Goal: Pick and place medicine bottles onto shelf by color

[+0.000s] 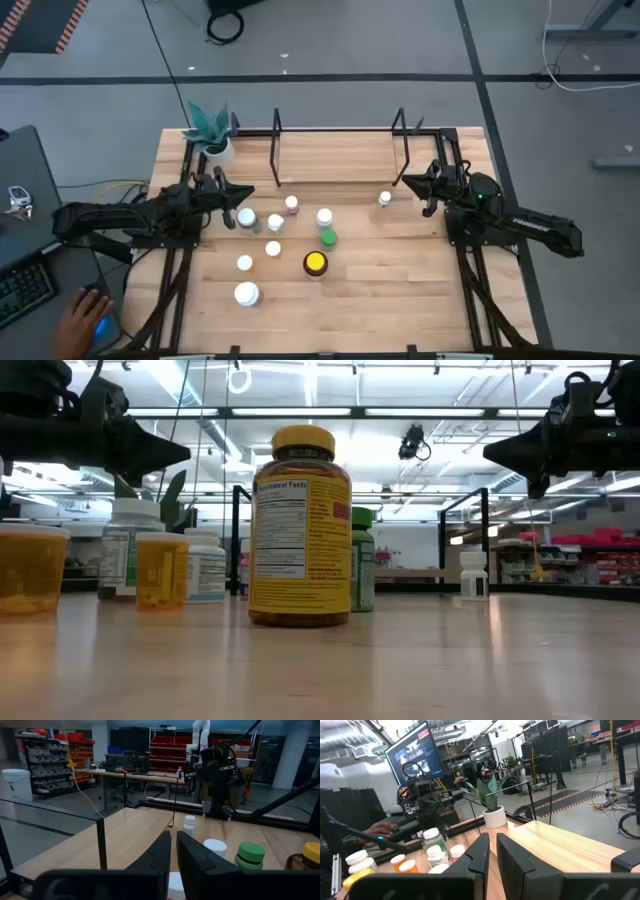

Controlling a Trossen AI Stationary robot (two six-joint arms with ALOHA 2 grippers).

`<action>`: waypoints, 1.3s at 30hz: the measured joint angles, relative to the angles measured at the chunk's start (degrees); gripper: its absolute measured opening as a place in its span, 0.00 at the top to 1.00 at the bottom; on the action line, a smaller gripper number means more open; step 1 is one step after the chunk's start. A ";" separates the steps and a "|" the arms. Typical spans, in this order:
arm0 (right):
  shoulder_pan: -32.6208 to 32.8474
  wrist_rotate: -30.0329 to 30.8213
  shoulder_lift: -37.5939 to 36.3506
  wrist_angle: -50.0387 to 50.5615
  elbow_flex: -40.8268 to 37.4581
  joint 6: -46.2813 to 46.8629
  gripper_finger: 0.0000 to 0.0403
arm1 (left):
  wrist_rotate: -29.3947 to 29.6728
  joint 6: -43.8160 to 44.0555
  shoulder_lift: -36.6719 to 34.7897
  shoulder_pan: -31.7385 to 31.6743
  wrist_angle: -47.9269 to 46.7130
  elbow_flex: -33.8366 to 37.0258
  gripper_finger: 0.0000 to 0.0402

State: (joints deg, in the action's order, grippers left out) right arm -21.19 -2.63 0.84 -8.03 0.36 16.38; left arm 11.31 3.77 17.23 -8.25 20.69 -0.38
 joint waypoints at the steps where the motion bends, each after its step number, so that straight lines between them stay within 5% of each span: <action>1: -0.01 0.01 0.00 0.01 0.02 0.00 0.90 | 0.02 0.00 0.00 0.00 0.00 0.00 0.91; 39: -0.01 0.00 -0.02 0.00 0.02 0.00 0.90 | 0.01 0.00 0.00 0.02 0.02 -0.01 0.91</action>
State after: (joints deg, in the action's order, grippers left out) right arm -21.20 -2.63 0.82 -8.03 0.38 16.38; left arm 11.32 3.77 17.23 -8.23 20.71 -0.40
